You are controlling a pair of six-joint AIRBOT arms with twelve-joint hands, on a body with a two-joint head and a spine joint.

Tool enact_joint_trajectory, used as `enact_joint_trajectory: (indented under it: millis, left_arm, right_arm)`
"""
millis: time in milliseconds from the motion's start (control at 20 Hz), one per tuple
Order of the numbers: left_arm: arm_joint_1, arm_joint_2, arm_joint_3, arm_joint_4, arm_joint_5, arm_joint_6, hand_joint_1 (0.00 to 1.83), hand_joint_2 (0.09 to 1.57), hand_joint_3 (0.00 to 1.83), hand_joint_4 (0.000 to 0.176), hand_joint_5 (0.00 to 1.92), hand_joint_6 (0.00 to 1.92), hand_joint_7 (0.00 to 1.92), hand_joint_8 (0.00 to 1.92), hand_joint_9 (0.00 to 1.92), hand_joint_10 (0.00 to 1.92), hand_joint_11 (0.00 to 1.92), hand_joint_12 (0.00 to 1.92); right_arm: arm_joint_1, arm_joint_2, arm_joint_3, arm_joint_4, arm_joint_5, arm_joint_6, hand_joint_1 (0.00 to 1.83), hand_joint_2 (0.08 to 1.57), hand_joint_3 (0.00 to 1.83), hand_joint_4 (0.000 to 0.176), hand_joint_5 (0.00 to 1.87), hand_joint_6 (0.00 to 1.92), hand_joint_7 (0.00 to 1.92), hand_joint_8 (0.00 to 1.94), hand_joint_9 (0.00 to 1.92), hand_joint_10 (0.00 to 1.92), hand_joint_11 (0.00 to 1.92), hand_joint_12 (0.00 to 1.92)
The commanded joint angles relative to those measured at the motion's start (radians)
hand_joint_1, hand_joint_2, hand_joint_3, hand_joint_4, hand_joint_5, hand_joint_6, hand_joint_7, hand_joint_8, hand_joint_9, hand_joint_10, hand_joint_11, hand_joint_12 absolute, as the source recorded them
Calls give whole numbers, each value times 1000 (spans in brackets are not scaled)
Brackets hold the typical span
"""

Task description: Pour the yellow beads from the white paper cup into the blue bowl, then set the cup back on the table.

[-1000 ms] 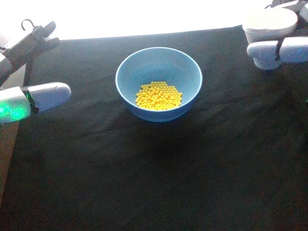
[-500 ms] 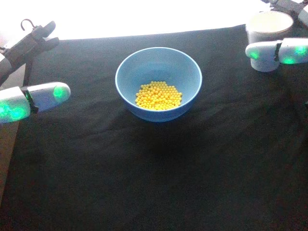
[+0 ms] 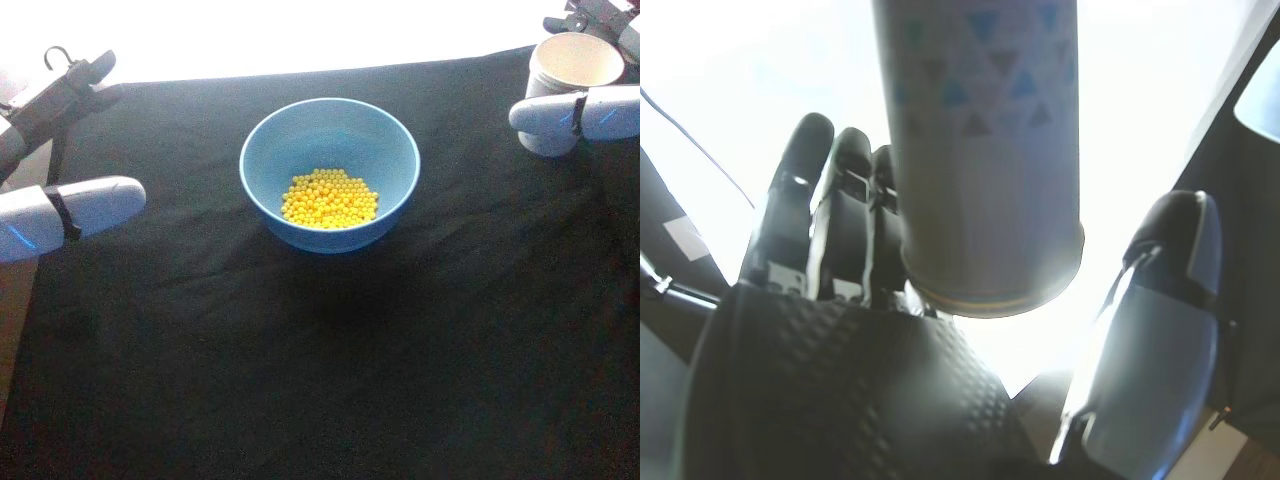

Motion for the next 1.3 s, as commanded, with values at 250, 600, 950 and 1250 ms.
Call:
enact_joint_trajectory:
  millis: [250,600,950,1250]
  left_arm:
    - [-5,-1,7,-14,-121,-9,547,1048,0,21,0,0,238,1,144,1,0,270]
    - [1,-11,19,-22,-136,-31,586,1026,0,88,0,0,213,0,137,5,6,256]
    - [28,55,-12,-85,-242,-11,573,885,0,74,0,0,194,5,117,7,26,224]
    - [59,135,-66,-128,-374,27,465,851,2,83,0,0,146,0,110,1,0,243]
  right_arm:
    - [8,71,-32,-24,125,11,783,573,0,175,4,3,275,4,262,4,0,637]
    - [8,148,-97,-60,137,10,763,561,6,176,0,0,169,0,145,0,0,578]
    - [8,288,-228,-55,201,-70,751,541,0,176,0,0,81,0,113,0,1,153]
    - [8,336,-304,-37,324,-100,739,537,0,176,0,0,51,1,79,1,0,193]
